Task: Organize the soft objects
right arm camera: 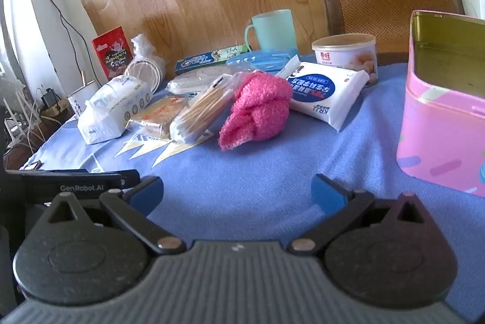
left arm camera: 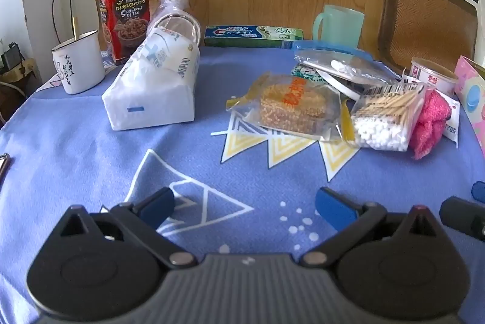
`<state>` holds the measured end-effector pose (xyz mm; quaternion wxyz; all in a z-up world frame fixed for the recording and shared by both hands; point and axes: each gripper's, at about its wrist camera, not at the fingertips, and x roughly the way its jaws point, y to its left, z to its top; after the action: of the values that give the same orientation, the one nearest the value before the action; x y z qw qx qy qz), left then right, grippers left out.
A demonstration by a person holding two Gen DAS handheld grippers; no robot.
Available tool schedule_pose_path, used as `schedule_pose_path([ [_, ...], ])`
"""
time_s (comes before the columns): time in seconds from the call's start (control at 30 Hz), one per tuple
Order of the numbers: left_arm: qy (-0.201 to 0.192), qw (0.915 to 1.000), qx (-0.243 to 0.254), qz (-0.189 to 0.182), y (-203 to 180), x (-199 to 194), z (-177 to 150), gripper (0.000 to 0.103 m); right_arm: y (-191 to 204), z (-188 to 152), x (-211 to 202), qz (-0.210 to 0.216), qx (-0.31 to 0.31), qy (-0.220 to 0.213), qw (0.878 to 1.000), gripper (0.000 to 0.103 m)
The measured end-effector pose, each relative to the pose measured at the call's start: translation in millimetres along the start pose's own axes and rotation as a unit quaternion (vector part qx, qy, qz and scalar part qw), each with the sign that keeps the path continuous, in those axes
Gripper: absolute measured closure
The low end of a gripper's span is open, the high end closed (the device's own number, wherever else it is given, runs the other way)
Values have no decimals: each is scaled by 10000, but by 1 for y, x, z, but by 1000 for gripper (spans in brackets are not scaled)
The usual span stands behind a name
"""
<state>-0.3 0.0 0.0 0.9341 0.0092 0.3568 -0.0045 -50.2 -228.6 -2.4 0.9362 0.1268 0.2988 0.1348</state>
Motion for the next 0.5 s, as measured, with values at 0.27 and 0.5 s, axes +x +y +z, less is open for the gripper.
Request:
schedule_pose_path([
  [0.27,-79,9998,92,-152,5,-4,-2,0,-1,0,-1,63,73,-32,9999,0],
  [0.5,-157,9996,178,-146,0,-8,-3,0,-3,-1,-3,103,139,-81,9998,0],
])
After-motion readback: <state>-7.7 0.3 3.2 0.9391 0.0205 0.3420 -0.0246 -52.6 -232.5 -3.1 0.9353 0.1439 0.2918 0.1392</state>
